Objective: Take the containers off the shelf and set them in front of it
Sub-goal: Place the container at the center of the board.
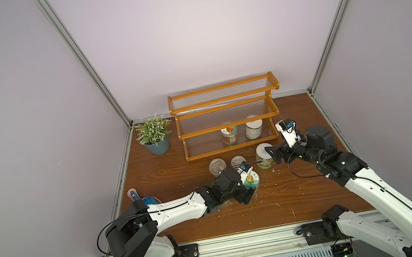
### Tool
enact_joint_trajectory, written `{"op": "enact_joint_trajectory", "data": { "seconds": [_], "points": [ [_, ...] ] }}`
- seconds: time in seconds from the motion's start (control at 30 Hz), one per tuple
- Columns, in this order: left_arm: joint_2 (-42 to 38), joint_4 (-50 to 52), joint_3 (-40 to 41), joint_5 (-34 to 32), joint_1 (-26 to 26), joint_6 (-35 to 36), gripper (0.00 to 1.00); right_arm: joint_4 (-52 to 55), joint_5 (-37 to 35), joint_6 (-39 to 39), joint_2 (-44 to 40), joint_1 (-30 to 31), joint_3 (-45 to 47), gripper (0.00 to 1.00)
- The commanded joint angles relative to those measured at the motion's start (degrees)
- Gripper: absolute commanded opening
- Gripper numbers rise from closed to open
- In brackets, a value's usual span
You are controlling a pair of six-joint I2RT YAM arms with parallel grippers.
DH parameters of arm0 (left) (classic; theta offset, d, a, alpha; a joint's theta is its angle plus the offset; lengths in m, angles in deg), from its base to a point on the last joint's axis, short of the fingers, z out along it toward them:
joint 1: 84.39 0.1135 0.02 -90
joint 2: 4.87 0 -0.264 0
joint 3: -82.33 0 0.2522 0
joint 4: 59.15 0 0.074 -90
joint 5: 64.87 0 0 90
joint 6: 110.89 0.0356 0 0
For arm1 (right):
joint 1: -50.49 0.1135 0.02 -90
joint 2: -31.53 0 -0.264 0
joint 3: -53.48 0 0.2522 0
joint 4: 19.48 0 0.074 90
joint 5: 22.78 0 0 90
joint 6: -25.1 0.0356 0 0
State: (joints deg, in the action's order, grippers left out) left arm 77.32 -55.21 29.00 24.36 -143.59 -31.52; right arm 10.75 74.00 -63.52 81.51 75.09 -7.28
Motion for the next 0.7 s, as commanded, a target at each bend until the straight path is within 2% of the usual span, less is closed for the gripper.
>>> {"op": "enact_joint_trajectory", "data": {
  "seconds": [0.0,0.33,0.67],
  "points": [
    [-0.8,1.6,-0.1,-1.2,0.1,0.9,0.87,-2.3,1.6,0.8,-0.3,-0.2,0.0,0.99],
    [-2.1,3.6,0.0,-1.3,0.1,1.7,0.86,-2.3,2.3,1.0,-0.5,-0.2,0.2,0.99],
    [-4.1,5.9,-2.3,-1.7,0.2,2.3,0.96,-2.3,2.0,0.8,-0.5,-0.3,0.2,0.99]
  ]
}}
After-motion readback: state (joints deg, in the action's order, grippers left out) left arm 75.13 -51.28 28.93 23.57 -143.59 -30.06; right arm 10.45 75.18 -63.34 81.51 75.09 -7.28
